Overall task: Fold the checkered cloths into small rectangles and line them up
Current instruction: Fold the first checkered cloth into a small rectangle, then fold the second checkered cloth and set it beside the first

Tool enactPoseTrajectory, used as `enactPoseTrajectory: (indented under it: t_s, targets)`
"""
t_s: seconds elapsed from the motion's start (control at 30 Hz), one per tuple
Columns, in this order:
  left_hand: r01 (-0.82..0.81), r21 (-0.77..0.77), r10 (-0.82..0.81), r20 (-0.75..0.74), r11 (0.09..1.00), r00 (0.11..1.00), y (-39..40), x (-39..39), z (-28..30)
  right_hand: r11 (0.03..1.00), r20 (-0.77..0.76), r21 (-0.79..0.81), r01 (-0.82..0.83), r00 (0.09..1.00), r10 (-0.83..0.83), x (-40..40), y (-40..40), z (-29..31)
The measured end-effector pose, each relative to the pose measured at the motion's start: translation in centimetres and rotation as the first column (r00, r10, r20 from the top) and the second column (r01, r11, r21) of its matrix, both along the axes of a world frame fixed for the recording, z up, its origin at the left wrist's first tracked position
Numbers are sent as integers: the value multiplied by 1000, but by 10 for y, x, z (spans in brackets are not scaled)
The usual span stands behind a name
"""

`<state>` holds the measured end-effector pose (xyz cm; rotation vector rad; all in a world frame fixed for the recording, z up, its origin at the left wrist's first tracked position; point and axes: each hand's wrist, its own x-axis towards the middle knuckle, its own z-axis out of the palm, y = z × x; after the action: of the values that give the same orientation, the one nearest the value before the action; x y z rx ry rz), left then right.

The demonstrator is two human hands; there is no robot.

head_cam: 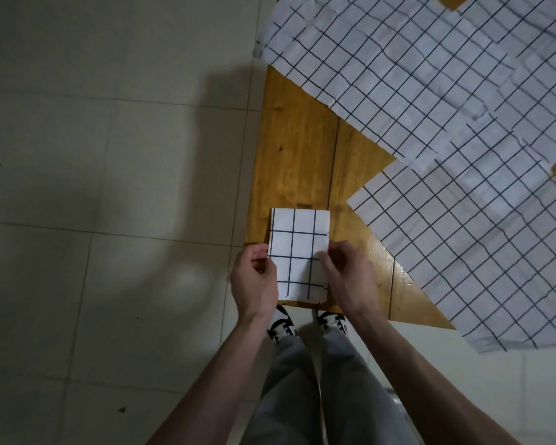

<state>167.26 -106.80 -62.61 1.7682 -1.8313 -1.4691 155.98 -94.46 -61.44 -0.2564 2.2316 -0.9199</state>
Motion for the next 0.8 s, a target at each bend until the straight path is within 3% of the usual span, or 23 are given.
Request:
enactPoseTrajectory:
  t_s: [0.23,0.4,0.57,0.8]
  targets:
    - [54,-99,-46,85,994,995,3,-5,3,1000,-64,21,12,998,-10,10,-2,-3]
    - [70,-60,-61,141,996,988,4,-4,19,996,-76,-59,73,994,-77,15,6,6]
    - [192,-17,-192,30,981,981,-2,-4,64,994,-3,-82,75,997,-75,16,24,54]
    - [357,-80,-361,-36,931,932,13,-32,128,983,-49,-161,84,994,-93,12,64,117]
